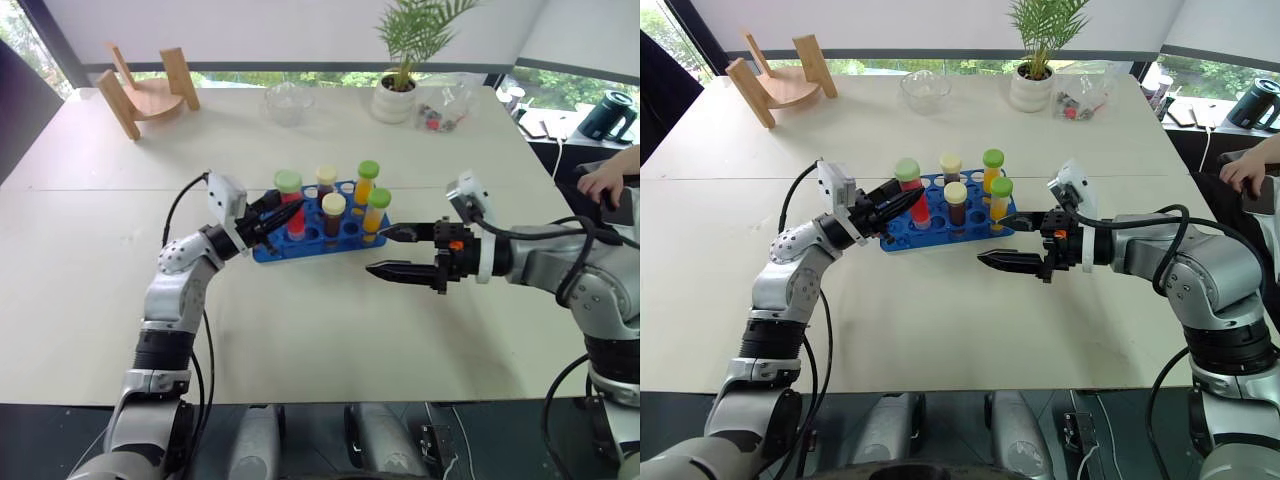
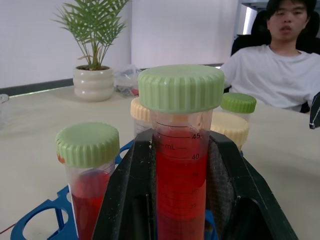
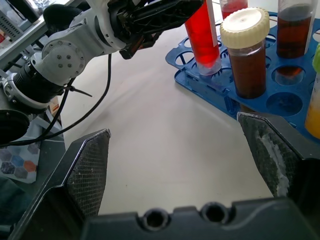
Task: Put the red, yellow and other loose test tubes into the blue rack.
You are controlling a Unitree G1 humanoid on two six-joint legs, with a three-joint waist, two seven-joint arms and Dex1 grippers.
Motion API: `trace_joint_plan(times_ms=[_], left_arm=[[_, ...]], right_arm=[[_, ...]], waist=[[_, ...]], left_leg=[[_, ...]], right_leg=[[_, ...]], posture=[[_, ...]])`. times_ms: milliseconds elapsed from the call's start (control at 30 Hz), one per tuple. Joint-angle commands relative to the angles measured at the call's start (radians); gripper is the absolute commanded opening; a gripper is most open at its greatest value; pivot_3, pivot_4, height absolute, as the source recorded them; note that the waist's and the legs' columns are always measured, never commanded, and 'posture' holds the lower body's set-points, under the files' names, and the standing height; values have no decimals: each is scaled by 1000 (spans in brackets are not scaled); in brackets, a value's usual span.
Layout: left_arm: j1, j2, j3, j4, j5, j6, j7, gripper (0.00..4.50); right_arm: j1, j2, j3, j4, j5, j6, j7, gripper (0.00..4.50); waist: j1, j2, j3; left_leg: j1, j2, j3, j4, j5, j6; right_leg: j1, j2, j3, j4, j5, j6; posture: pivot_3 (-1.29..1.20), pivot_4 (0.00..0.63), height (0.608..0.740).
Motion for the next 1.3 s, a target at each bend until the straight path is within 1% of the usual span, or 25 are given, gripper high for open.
trace_joint_plan(times_ms=[33, 100, 233, 700, 767, 833, 867, 933, 1033, 1167, 1200, 1300], left_arm=[[30, 18, 5, -21, -1, 5, 8, 784], [37, 24, 6, -26, -5, 5, 14, 784], [49, 32, -1, -33, -7, 3, 19, 784], [58, 46, -20, -16, 20, -36, 24, 784], [51, 65, -19, -6, 13, -41, -10, 1826], [36, 78, -19, 16, 34, -64, -12, 2722], [25, 86, -17, 29, 44, -70, -5, 3290], [8, 108, -14, 33, 49, -55, -1, 4265], [5, 168, 10, -49, 25, 27, 5, 4265], [50, 278, 56, -201, -41, 207, 10, 4265], [70, 311, 73, -240, -75, 275, 8, 4265], [211, 461, 142, -369, -151, 429, -60, 4265]], right_arm=[[-8, 8, -34, -29, 18, -5, -4, 4500], [-13, 13, -28, -23, 15, -8, -4, 4500], [-28, 24, -16, -10, 5, -13, 0, 4500], [-39, 42, -15, -5, -7, -8, 1, 4500], [-37, 44, -16, -6, -6, -7, -3, 4500], [-35, 45, -15, -7, -7, -8, -4, 4500], [-34, 45, -15, -7, -6, -7, -4, 4500], [-30, 45, -16, -9, -5, -7, -5, 4500], [-18, 39, -25, -14, -3, -6, -6, 4500], [9, 26, -47, -19, 7, -3, -3, 4500], [19, 23, -54, -21, 13, -2, 0, 4500], [66, -16, -90, -30, 56, 28, 41, 4500]], waist=[[-1, 0, 0], [-1, 0, 0], [-1, 0, 0], [-4, 0, 0], [-4, 0, 0], [-4, 0, 0], [-3, 0, 0], [-2, 0, 0], [-2, 0, 0], [-6, 0, 0], [-8, 1, 1], [-15, 1, 0]], left_leg=[[0, 0, 0, 0, 0, 0], [2, 0, 0, 0, 0, 0], [10, 0, 0, -2, 0, 0], [9, 1, 0, -3, -1, 1], [9, 1, 0, -3, -1, 1], [9, 1, 0, -3, -1, 1], [9, 1, 0, -3, -1, 1], [9, 1, 0, -3, -1, 1], [9, 1, 0, -3, -1, 1], [9, 1, 0, -6, -1, 1], [9, 2, 1, -7, -1, 1], [10, 3, 1, -12, -1, 1]], right_leg=[[0, 0, 0, 0, 0, 0], [2, 0, 0, 0, 0, 0], [9, 0, 0, -2, 0, 0], [9, 1, 0, -3, -1, 0], [8, 1, 0, -3, -1, -1], [8, 1, 0, -3, -1, -1], [8, 1, 0, -3, -1, -1], [8, 1, 0, -3, -1, -1], [8, 1, 0, -4, -1, -1], [8, 1, 0, -7, -1, -1], [8, 1, 0, -8, -1, -1], [8, 2, 0, -11, 0, -1]], posture=[[0, 150, 740], [0, 150, 740], [0, 150, 740], [0, 150, 740], [0, 150, 740], [0, 150, 740], [0, 150, 740], [0, 150, 740], [0, 150, 740], [0, 150, 740], [0, 150, 740], [0, 150, 740]])
